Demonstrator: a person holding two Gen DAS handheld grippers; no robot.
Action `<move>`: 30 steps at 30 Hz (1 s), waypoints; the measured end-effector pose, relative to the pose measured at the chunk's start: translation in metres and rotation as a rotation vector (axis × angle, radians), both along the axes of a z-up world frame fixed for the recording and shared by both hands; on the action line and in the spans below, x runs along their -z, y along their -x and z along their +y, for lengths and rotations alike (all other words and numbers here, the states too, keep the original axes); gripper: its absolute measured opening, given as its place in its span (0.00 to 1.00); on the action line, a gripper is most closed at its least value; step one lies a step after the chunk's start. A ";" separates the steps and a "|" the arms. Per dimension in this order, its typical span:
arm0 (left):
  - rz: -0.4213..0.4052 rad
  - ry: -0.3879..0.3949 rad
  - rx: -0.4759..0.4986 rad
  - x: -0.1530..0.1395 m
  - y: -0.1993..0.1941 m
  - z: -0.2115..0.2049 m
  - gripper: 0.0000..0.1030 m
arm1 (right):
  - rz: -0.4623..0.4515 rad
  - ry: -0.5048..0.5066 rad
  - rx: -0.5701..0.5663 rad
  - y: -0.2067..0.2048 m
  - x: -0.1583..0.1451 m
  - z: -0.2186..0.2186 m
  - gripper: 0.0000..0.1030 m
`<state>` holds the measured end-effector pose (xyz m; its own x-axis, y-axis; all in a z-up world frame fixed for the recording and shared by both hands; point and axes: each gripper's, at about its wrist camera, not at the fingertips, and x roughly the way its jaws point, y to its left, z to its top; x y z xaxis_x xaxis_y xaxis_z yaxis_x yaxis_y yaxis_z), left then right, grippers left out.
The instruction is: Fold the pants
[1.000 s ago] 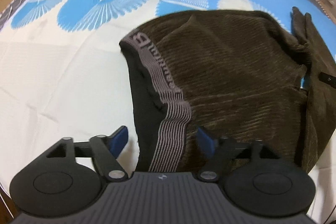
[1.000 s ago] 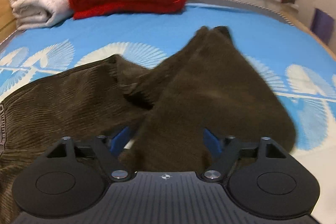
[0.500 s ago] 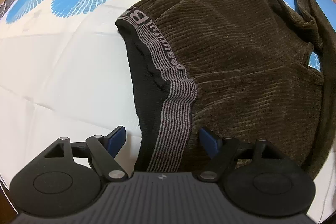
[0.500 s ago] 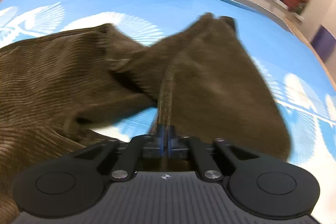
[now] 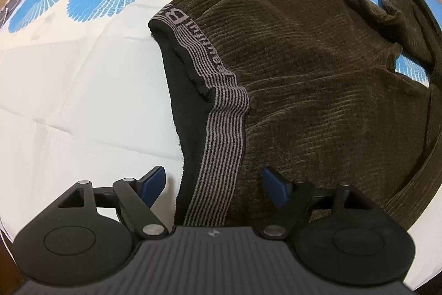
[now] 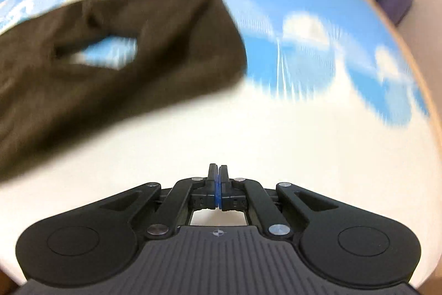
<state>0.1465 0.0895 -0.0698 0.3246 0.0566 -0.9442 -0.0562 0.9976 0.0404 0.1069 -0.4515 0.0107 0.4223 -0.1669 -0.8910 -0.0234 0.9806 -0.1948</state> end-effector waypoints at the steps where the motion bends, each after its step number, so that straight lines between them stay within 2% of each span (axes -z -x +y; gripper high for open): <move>1: -0.003 0.001 -0.001 0.000 0.000 0.001 0.79 | -0.003 0.007 -0.011 0.008 0.001 -0.002 0.00; 2: -0.007 0.005 -0.005 -0.001 0.001 0.002 0.79 | -0.022 0.005 -0.015 0.014 0.001 -0.003 0.00; 4: -0.010 0.011 -0.022 -0.001 0.000 0.003 0.79 | -0.073 -0.063 -0.004 0.020 -0.007 -0.004 0.02; 7: -0.008 0.007 -0.024 0.000 -0.001 0.000 0.79 | -0.162 -0.136 0.000 0.018 -0.023 0.002 0.22; 9: -0.011 0.004 -0.017 0.000 -0.002 -0.002 0.79 | -0.209 -0.167 -0.010 0.009 -0.030 0.010 0.41; 14: -0.003 0.019 -0.037 0.003 -0.004 -0.001 0.82 | -0.255 -0.267 0.054 -0.035 -0.029 0.025 0.48; 17: 0.007 0.037 -0.028 0.005 -0.006 -0.005 0.82 | -0.265 -0.310 0.116 -0.066 -0.019 0.035 0.58; 23: 0.032 0.026 0.017 0.012 -0.012 -0.016 0.82 | -0.204 -0.278 0.167 -0.118 0.017 0.059 0.62; 28: 0.042 0.026 0.020 0.016 -0.016 -0.016 0.82 | -0.144 -0.217 0.197 -0.140 0.041 0.069 0.62; 29: 0.043 0.027 0.020 0.016 -0.017 -0.015 0.82 | -0.138 -0.212 0.205 -0.142 0.044 0.069 0.60; 30: 0.045 0.028 0.021 0.016 -0.018 -0.015 0.82 | -0.138 -0.208 0.212 -0.143 0.045 0.069 0.48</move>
<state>0.1641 0.0747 -0.0863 0.2828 0.0239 -0.9589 -0.0343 0.9993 0.0148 0.2503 -0.3825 -0.0343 0.5170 -0.0846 -0.8518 0.1980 0.9799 0.0228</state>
